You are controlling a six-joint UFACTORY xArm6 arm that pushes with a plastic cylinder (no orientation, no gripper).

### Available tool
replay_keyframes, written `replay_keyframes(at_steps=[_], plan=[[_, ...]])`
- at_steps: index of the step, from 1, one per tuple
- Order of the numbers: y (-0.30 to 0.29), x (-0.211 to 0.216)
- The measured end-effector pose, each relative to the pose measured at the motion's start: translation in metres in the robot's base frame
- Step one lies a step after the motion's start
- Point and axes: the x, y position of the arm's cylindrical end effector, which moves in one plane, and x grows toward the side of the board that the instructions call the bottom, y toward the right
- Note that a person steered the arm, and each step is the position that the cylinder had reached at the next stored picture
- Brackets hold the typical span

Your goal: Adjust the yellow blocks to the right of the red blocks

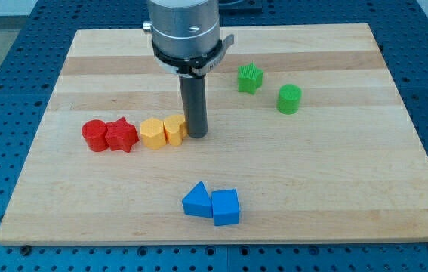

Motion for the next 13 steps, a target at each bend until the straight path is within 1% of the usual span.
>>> replay_keyframes(at_steps=[2,3,4,7,11,13], plan=[[-0.003,0.000],[0.008,0.000],[0.023,-0.006],[0.021,-0.035],[-0.036,-0.039],[-0.038,-0.039]])
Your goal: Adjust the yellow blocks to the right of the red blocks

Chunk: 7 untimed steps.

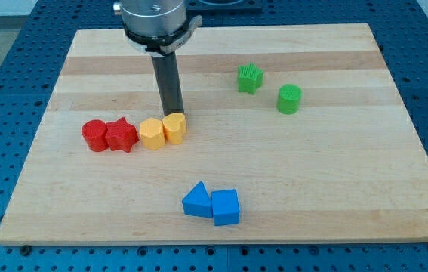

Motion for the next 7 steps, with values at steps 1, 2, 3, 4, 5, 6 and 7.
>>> replay_keyframes(at_steps=[1,2,3,4,5,6,7], plan=[[0.0000,0.0011],[0.0000,0.0039],[0.0000,0.0040],[0.0000,0.0045],[0.0000,0.0066],[0.0000,0.0079],[0.0000,0.0079]])
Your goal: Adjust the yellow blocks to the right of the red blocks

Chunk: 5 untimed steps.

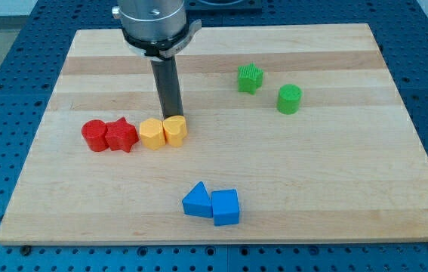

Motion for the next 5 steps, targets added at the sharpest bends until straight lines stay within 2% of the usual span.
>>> replay_keyframes(at_steps=[5], plan=[[0.0000,-0.0080]])
